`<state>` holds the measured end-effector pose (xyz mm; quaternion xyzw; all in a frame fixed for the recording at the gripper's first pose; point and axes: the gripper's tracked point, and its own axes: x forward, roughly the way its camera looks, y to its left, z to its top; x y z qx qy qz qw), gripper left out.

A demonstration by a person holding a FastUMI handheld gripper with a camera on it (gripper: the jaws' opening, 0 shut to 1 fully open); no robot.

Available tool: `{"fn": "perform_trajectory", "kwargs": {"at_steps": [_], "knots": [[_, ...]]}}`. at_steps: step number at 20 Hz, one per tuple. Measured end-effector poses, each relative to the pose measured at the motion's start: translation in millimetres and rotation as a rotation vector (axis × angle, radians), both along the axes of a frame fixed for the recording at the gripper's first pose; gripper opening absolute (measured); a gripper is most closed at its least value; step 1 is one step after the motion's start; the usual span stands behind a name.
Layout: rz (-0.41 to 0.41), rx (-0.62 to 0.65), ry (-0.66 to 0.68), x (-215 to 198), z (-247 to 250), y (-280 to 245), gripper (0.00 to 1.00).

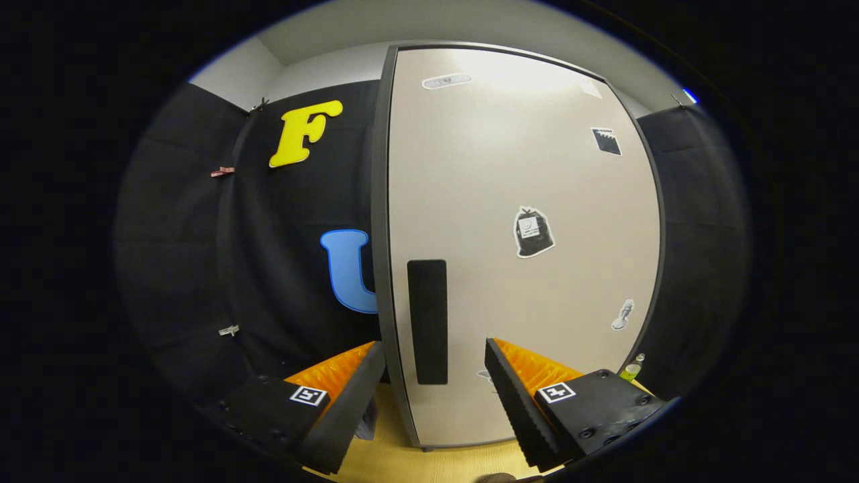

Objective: Open the shoe cabinet door, grab the shoes and put them into the shoe cabinet, then close the shoe cabinet door.

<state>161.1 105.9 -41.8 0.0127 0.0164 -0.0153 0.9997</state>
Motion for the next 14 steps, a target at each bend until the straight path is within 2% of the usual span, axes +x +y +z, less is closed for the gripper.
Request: {"fn": "perform_trajectory", "kwargs": {"at_steps": [6,8,11,13,14], "knots": [[-0.051,-0.002,0.001,30,-7,-7,0.98],[-0.063,0.002,0.005,34,-10,-8,0.86],[-0.035,-0.006,-0.006,36,-8,3,0.55],[-0.049,-0.024,-0.011,40,-10,0,0.39],[-0.045,-0.024,-0.008,37,-10,0,0.35]]}}
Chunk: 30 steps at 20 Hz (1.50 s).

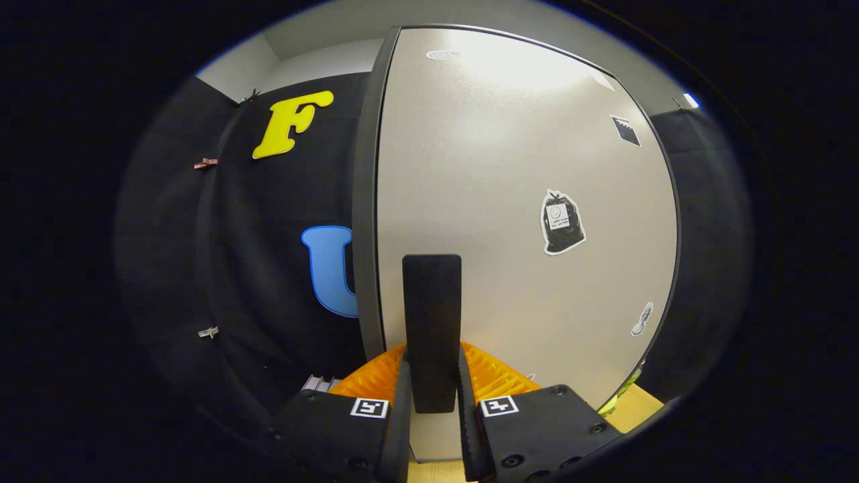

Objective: Open the shoe cabinet door, grab the shoes and put them into the shoe cabinet, then close the shoe cabinet door.

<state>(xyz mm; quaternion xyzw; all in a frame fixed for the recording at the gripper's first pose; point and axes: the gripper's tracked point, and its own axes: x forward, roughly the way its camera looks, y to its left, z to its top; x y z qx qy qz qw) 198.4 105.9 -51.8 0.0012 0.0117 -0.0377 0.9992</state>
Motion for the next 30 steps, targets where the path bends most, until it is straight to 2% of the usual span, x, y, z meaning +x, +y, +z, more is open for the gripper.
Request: {"fn": "perform_trajectory", "kwargs": {"at_steps": [8,15,17,25,30], "knots": [[0.033,-0.008,0.027,-21,1,4,0.35],[0.111,-0.024,0.028,-50,3,5,0.35],[0.128,0.004,0.046,-52,4,4,0.22],[0.176,-0.011,0.05,-66,4,0,0.22],[0.209,-0.003,0.064,-95,2,-10,0.22]]}}
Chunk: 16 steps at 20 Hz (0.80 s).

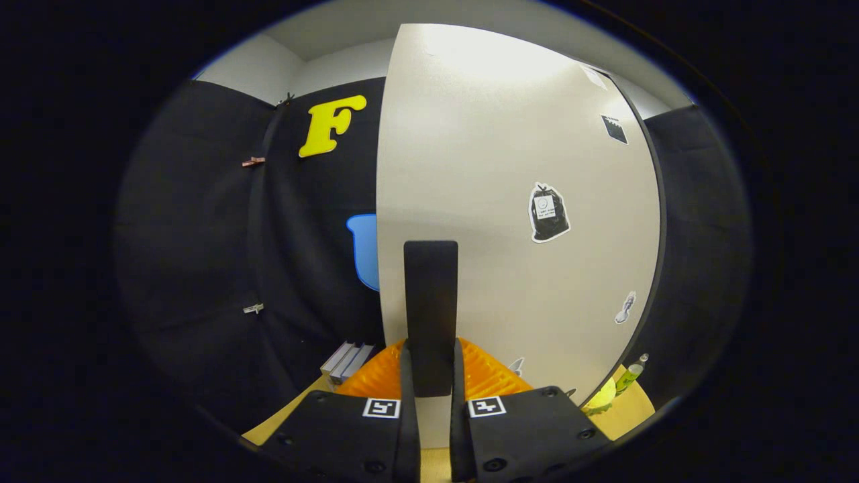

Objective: Open the shoe cabinet door, grab the shoes and put them into the shoe cabinet, then close the shoe cabinet door.

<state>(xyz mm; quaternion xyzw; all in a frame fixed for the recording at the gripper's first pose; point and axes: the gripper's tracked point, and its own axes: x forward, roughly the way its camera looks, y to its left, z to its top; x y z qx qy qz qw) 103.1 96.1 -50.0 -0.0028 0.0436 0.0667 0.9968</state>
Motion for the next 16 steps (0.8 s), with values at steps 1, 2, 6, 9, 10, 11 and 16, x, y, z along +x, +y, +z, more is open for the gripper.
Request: {"fn": "perform_trajectory", "kwargs": {"at_steps": [1,2,6,9,10,11,16], "knots": [[0.006,-0.001,0.0,-6,1,-3,0.22],[0.016,0.0,0.0,-14,1,-6,0.22],[0.053,0.008,0.007,-38,2,-18,0.22],[0.08,0.009,0.01,-56,2,-30,0.22],[0.088,0.009,0.013,-62,2,-34,0.22],[0.096,0.01,0.01,-68,3,-39,0.21],[0.127,0.009,0.008,-98,5,-68,0.22]]}}
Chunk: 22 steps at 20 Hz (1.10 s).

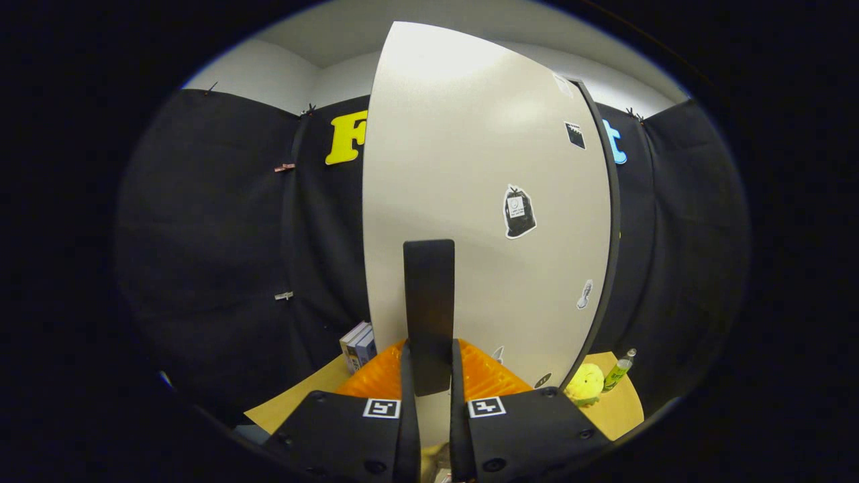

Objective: Open the shoe cabinet door, grab the shoes and put them into the shoe cabinet, then close the shoe cabinet door.

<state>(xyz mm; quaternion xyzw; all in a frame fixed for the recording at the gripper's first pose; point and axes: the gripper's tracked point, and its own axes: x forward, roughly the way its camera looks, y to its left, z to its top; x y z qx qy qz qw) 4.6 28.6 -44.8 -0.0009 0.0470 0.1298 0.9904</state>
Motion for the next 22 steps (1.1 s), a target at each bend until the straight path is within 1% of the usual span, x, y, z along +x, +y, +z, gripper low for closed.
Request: {"fn": "perform_trajectory", "kwargs": {"at_steps": [5,13,18,22], "knots": [[0.004,0.017,0.001,-25,2,-30,0.21],[-0.03,0.037,0.008,-50,3,-67,0.2],[-0.086,0.041,0.005,-61,4,-93,0.19],[-0.138,0.068,0.016,-71,4,-115,0.19]]}}
